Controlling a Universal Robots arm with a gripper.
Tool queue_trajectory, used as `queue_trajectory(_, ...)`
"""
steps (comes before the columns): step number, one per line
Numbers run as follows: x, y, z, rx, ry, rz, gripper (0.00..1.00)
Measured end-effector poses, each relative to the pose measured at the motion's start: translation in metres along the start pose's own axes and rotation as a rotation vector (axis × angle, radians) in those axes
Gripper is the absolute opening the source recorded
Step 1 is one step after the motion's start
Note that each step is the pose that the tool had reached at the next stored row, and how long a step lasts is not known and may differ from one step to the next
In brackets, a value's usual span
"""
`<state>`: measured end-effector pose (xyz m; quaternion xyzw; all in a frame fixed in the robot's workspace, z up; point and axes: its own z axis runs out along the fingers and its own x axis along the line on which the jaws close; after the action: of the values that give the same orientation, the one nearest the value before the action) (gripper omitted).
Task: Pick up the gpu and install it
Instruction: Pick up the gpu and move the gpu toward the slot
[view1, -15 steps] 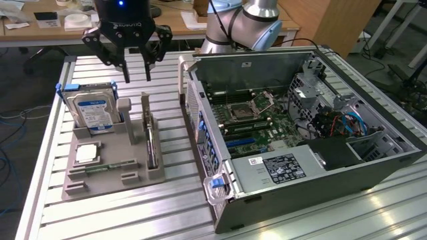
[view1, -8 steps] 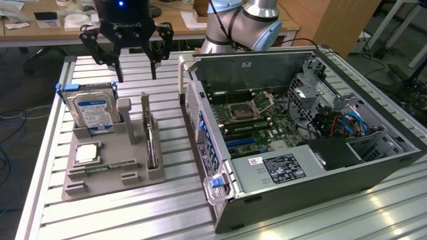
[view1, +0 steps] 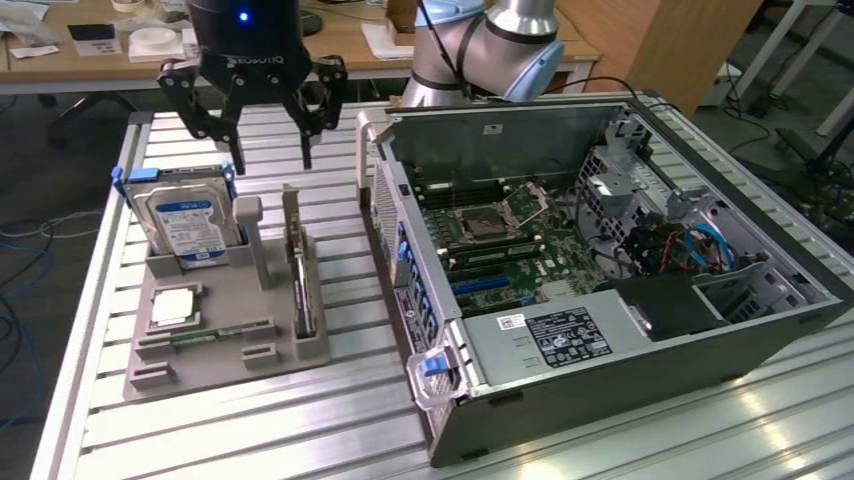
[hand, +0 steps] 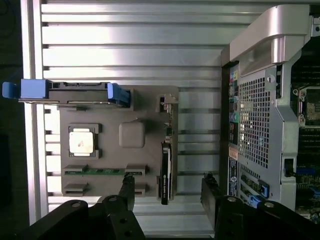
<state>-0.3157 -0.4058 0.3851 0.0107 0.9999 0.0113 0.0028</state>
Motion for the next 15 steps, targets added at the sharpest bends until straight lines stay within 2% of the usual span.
queue_trajectory(15, 0.0, -0.0006, 0.0141, 0.0, -0.0001, 0.0, 0.65)
